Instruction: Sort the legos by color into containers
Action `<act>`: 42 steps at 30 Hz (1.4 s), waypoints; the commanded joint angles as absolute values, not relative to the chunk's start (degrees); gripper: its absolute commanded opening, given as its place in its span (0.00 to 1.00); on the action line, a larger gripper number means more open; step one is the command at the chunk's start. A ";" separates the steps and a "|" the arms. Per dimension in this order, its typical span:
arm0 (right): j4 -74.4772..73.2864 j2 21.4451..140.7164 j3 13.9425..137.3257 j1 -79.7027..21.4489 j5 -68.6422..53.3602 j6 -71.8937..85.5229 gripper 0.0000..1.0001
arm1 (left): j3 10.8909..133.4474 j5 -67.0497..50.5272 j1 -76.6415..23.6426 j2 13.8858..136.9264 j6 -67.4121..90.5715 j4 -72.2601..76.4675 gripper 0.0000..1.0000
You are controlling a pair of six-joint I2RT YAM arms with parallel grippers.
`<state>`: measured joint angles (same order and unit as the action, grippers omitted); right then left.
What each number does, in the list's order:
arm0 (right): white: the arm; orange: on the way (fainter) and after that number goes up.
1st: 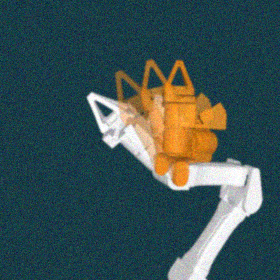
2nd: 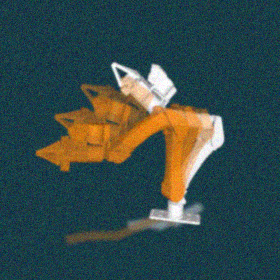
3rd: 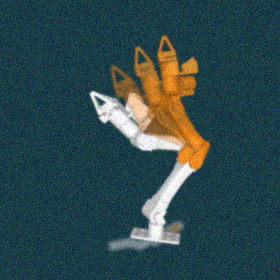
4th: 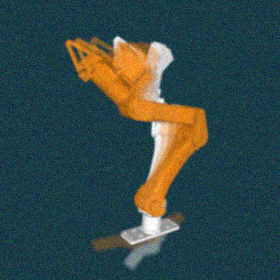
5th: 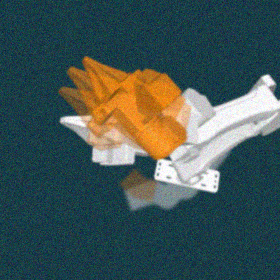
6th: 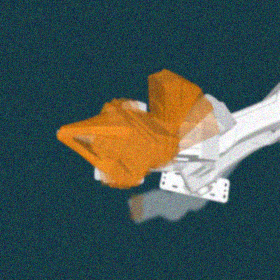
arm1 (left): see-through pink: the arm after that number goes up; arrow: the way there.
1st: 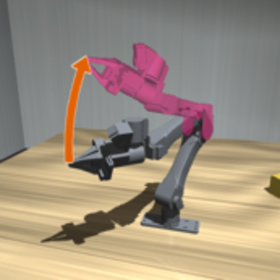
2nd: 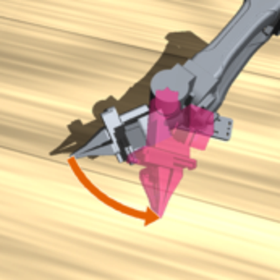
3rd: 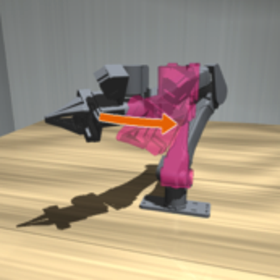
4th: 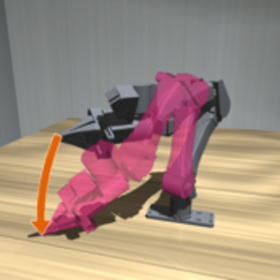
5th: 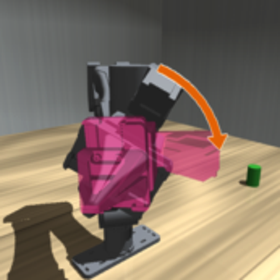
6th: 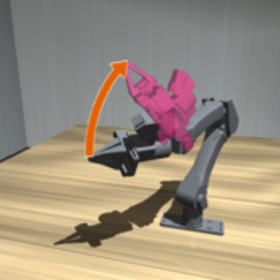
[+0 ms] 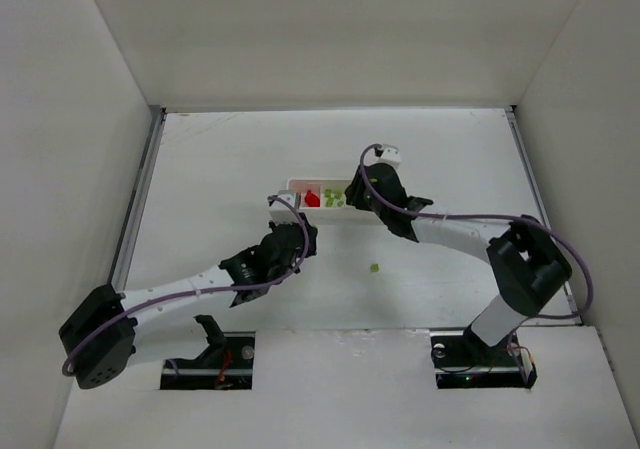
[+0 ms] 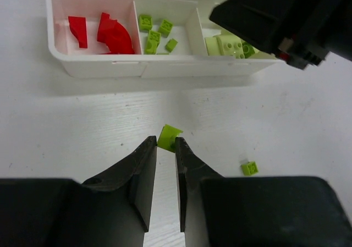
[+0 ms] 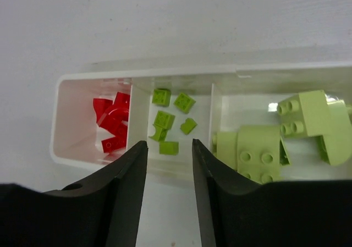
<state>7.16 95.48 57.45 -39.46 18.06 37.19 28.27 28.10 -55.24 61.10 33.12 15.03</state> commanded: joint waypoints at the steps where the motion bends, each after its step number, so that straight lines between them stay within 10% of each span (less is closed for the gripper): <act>1: 10.11 87.73 52.75 -40.38 21.35 36.83 0.40 | 33.91 27.69 -54.10 63.53 30.68 15.91 0.16; 8: 9.93 74.81 37.73 -44.77 25.22 37.70 0.32 | 42.70 25.49 -49.71 73.81 27.78 16.70 0.17; 25: 4.13 66.88 24.34 -54.97 29.26 44.03 0.61 | 60.99 19.60 -43.20 97.82 25.14 15.83 0.29; 42: 0.09 75.85 29.70 -56.38 29.36 44.30 0.35 | 44.85 26.80 -40.92 75.53 26.71 13.54 0.62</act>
